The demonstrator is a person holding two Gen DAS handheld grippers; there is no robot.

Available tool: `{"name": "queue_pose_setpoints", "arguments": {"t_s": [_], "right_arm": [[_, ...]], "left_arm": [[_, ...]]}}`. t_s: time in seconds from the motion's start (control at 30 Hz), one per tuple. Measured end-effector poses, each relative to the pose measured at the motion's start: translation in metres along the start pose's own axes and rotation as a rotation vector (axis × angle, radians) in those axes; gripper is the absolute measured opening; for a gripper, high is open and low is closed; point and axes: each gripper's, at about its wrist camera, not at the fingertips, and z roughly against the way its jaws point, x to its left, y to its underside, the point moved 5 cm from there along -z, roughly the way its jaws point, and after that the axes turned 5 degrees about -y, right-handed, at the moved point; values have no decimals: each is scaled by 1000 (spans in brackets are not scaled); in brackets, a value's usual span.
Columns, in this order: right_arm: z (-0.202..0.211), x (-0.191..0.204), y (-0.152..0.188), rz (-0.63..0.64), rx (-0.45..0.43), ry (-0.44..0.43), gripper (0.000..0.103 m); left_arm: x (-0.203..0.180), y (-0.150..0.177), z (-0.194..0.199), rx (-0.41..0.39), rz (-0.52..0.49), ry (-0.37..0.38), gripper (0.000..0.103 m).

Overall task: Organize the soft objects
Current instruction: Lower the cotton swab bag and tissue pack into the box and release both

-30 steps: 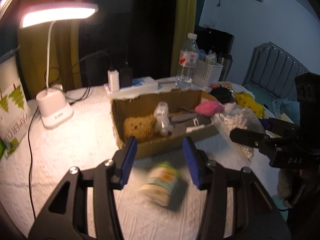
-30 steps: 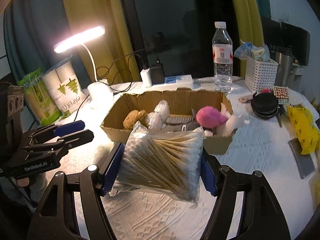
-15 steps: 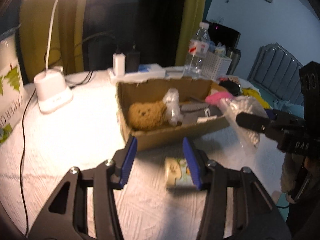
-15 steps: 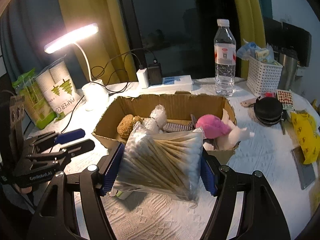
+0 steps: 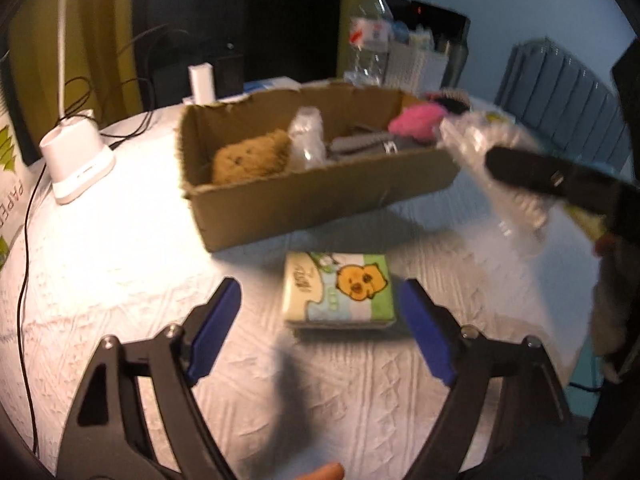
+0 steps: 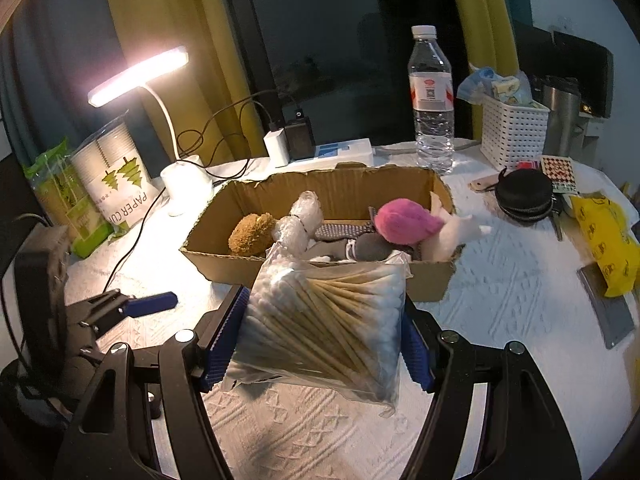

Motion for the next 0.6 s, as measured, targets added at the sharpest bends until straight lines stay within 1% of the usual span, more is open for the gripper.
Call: {"name": "queue_pose_setpoints", "arguments": {"t_s": [0.07, 0.1, 0.13, 0.2, 0.23, 0.27, 0.3, 0.43, 0.6], "right_arm": [[4, -4, 1, -6, -7, -1, 73], [6, -6, 1, -9, -10, 0, 73], [7, -8, 1, -13, -14, 1, 73], [10, -12, 2, -22, -19, 5, 73], [12, -14, 2, -24, -21, 7, 73], [13, -15, 2, -26, -25, 9, 73], [14, -16, 1, -27, -27, 9, 73], [14, -17, -4, -25, -38, 6, 73], [11, -10, -12, -4, -47, -5, 73]], "left_arm": [[-9, 1, -10, 23, -37, -26, 83], [-12, 1, -14, 29, -50, -26, 83], [-13, 2, -17, 39, -52, -23, 83], [-14, 3, -21, 53, -41, 8, 82], [-14, 3, -21, 52, -33, 15, 78], [-13, 2, -21, 50, -31, 9, 65], [-12, 2, -21, 51, -30, 9, 65], [-8, -4, -7, 7, -15, 17, 65], [1, -21, 19, -64, 23, 36, 65]]}}
